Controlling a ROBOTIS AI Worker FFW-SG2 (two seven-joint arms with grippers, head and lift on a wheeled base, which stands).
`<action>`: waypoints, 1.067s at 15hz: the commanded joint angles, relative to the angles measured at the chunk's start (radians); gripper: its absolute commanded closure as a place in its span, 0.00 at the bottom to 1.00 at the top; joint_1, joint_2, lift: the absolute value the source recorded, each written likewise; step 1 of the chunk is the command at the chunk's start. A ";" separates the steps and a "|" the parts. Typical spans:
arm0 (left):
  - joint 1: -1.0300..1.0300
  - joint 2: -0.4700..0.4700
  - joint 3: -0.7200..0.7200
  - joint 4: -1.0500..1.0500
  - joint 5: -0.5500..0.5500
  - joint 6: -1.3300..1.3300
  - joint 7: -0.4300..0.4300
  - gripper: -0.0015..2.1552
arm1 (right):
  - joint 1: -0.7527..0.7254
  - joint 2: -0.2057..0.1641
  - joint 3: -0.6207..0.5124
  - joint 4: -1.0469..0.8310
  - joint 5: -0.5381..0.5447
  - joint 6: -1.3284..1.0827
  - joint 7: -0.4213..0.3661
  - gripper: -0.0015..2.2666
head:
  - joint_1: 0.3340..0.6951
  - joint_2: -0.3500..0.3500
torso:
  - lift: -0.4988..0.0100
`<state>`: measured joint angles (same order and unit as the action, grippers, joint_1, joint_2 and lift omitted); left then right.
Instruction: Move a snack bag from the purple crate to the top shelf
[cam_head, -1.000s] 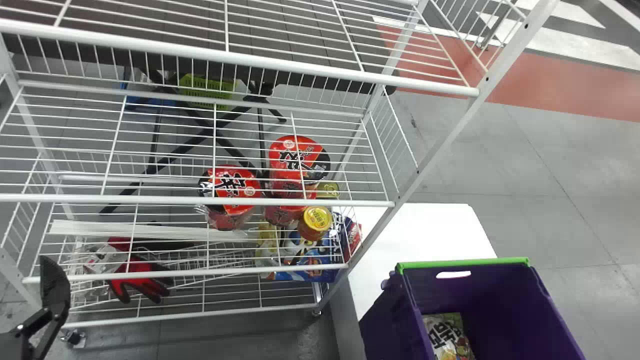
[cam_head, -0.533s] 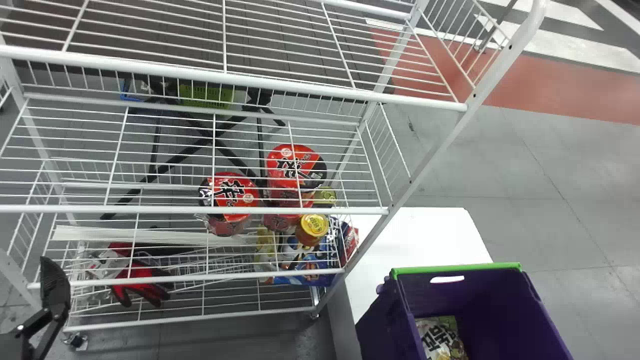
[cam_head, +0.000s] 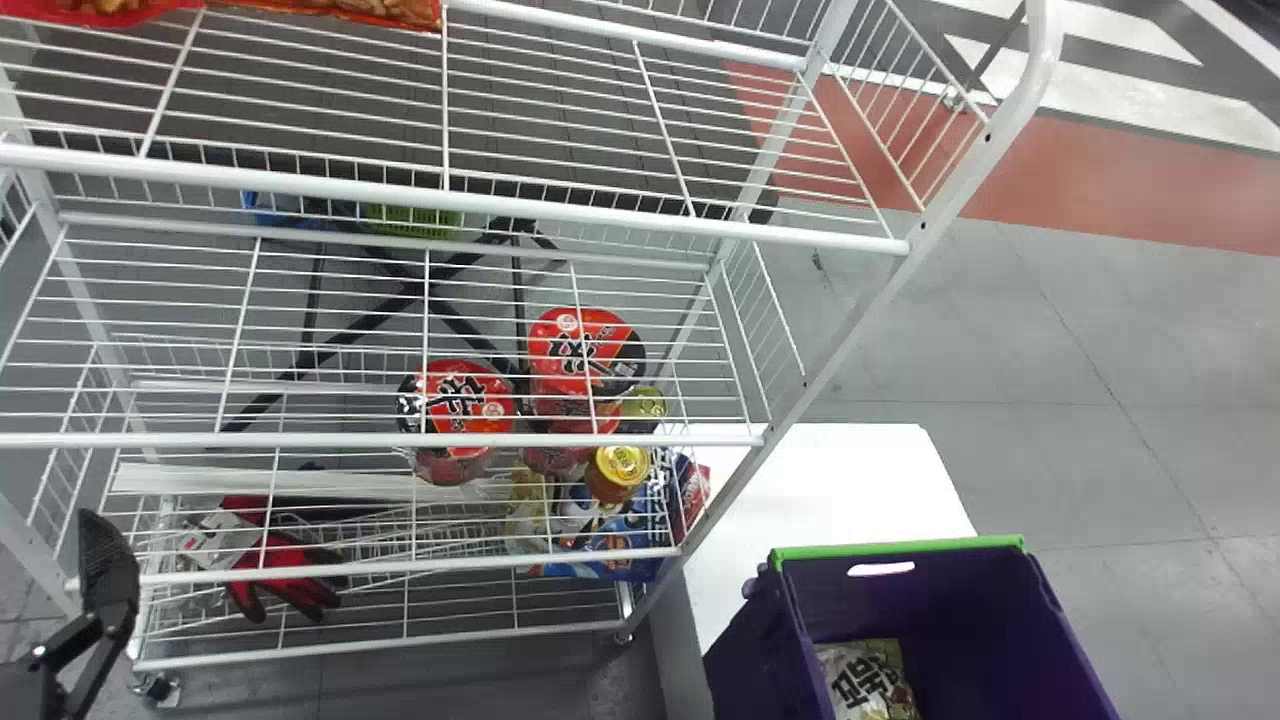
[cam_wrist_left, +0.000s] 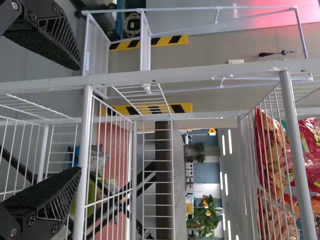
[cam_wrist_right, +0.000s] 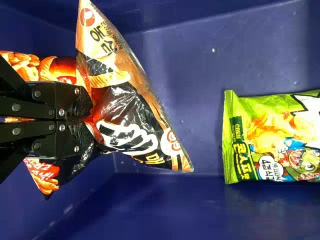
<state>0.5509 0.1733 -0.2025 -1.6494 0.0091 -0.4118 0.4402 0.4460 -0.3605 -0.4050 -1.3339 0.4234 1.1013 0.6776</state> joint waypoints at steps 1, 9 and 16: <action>0.000 0.000 0.000 0.000 0.000 0.000 0.000 0.05 | -0.001 0.000 0.000 0.001 0.000 -0.001 0.000 0.89 | 1.00 0.00 | 0.48; 0.000 0.005 0.006 0.000 0.003 0.000 -0.001 0.05 | -0.001 -0.002 0.000 0.004 0.000 0.003 0.000 0.89 | 1.00 0.00 | 0.55; 0.006 0.009 0.034 -0.006 0.015 0.006 -0.031 0.05 | 0.008 0.000 -0.003 0.007 0.000 0.018 0.002 0.89 | 1.00 0.00 | 0.60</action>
<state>0.5571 0.1819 -0.1691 -1.6521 0.0236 -0.4096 0.4121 0.4485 -0.3616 -0.4060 -1.3269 0.4234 1.1140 0.6795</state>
